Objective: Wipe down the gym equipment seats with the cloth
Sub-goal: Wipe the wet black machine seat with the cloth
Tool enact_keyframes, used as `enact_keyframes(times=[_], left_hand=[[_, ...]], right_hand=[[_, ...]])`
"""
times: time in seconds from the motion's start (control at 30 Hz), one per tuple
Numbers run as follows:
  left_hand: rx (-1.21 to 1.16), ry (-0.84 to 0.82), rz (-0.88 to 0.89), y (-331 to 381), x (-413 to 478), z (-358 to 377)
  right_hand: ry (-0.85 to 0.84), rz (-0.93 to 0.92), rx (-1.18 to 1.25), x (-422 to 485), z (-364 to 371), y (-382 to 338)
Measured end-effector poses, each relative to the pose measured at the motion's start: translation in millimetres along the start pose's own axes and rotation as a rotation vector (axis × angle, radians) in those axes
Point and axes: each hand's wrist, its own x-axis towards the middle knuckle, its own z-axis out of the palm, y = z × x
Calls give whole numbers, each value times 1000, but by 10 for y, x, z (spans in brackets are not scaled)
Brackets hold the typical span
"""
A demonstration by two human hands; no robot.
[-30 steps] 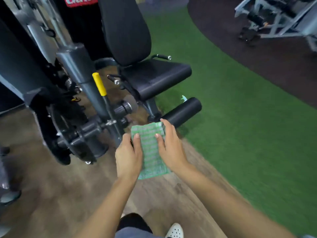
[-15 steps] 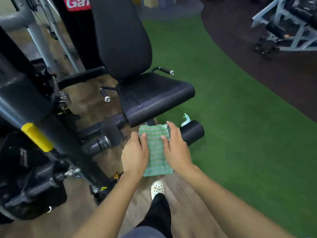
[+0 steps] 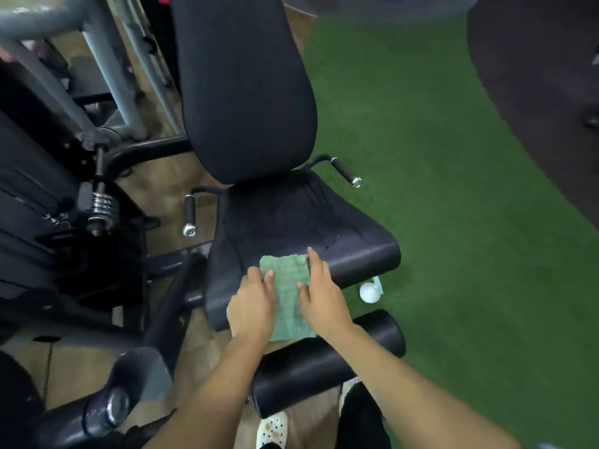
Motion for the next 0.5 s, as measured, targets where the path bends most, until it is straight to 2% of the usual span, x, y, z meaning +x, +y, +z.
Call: enact_keyframes(times=[0.23, 0.5], left_hand=[[52, 65, -144, 418, 772, 546], [173, 100, -238, 346, 1407, 859]], right_hand=[[-97, -125, -96, 1123, -78, 466], [-184, -229, -107, 1946, 205, 609]])
